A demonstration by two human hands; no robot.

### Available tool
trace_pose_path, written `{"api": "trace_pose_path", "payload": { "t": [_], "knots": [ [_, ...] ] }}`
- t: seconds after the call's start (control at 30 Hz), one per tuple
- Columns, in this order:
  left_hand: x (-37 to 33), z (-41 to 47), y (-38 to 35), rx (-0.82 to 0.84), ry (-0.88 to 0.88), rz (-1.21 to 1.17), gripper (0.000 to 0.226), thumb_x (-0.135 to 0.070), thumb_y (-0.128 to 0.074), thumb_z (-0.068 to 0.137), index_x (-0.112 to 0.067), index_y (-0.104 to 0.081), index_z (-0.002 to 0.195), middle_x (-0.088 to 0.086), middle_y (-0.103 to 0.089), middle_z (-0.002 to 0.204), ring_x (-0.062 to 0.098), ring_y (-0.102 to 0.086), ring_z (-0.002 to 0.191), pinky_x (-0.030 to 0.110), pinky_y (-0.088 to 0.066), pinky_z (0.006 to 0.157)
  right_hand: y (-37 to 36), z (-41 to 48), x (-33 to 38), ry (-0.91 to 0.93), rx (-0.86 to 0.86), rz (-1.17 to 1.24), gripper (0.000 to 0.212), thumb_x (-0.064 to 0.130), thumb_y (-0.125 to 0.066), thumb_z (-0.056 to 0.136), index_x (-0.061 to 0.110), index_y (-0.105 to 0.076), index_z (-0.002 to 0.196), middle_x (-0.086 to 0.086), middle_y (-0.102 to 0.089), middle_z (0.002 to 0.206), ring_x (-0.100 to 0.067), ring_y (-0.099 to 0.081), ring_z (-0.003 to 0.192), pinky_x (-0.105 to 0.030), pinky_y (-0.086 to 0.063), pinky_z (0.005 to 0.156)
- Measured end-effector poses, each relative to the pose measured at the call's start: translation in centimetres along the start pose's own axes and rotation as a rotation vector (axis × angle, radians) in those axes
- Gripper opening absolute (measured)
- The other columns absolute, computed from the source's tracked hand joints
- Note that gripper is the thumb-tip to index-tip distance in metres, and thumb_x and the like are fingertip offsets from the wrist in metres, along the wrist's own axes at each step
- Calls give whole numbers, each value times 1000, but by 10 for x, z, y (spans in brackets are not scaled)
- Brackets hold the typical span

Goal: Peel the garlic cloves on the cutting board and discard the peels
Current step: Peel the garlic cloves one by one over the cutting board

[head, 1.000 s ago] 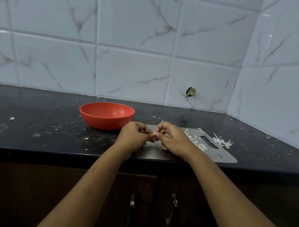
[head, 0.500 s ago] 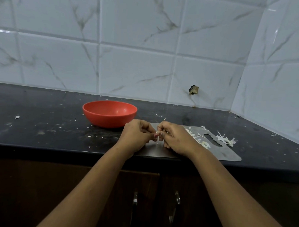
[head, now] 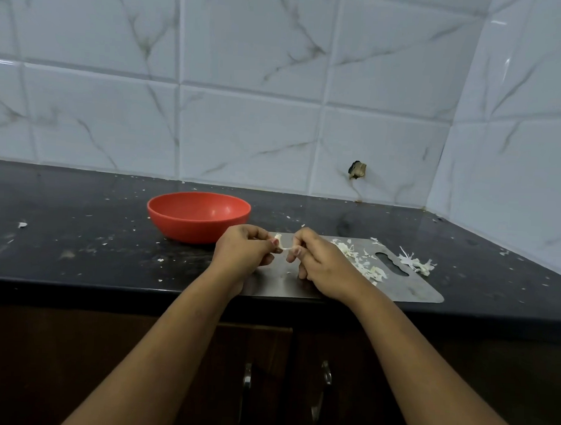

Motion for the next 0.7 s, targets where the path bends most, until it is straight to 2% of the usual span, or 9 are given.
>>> {"api": "trace_pose_path", "payload": {
  "t": [0.07, 0.17, 0.3, 0.37, 0.43, 0.53, 0.7],
  "knots": [
    [0, 1, 1, -9, 12, -29, 5, -4, -64, 88, -5, -65, 84, 7, -69, 74, 11, -55, 56, 17, -47, 53, 7, 0, -5, -36, -72, 114, 18, 11, -41, 102, 21, -46, 87, 6, -64, 90, -6, -54, 59, -15, -44, 56],
    [2, 2, 4, -42, 17, -55, 3, -2, -62, 90, -3, -65, 89, 8, -70, 77, 11, -54, 54, 16, -46, 51, 16, 0, -20, -126, -186, 294, 16, 8, -48, 99, 16, -51, 85, -1, -66, 85, -5, -56, 57, -23, -48, 56],
    [2, 2, 2, -38, 0, -28, 2, -5, -65, 88, -4, -66, 89, 8, -72, 79, 11, -55, 53, 19, -47, 54, 20, 0, -24, -152, -238, 196, 15, 6, -67, 87, 15, -59, 77, -6, -67, 71, -11, -62, 54, -36, -56, 62],
    [1, 1, 1, -31, -14, -16, 1, -5, -66, 87, -5, -67, 87, 8, -72, 77, 10, -55, 53, 20, -46, 54, 20, 1, -22, -155, -231, 165, 16, 3, -67, 84, 14, -61, 76, -5, -67, 68, -12, -62, 52, -37, -56, 63],
    [-1, 0, 1, -25, -25, -1, 2, -5, -66, 87, -6, -67, 85, 6, -71, 74, 11, -56, 54, 21, -47, 55, 19, 1, -19, -153, -216, 144, 20, 1, -58, 90, 16, -66, 78, -1, -68, 73, -9, -61, 54, -34, -57, 64],
    [-2, 0, 0, -18, -45, 36, 6, -5, -67, 86, -9, -67, 81, 6, -72, 75, 11, -57, 54, 22, -48, 56, 17, 2, -15, -141, -204, 96, 30, 0, -47, 96, 18, -69, 86, 2, -68, 82, -5, -59, 52, -23, -55, 60],
    [-7, -3, -2, -9, -96, 145, 5, -10, -68, 87, -12, -67, 82, 6, -72, 77, 9, -61, 55, 23, -54, 61, 15, 3, -8, -123, -174, 132, 13, 12, -58, 95, 11, -71, 94, 1, -68, 74, -1, -55, 47, -14, -46, 50]
  ]
}}
Point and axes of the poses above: each hand's wrist, its own z-axis towards the middle knuckle, its own y-axis out of the back of the hand, x = y × z, the point moved 9 cm from there along z, towards the middle knuckle
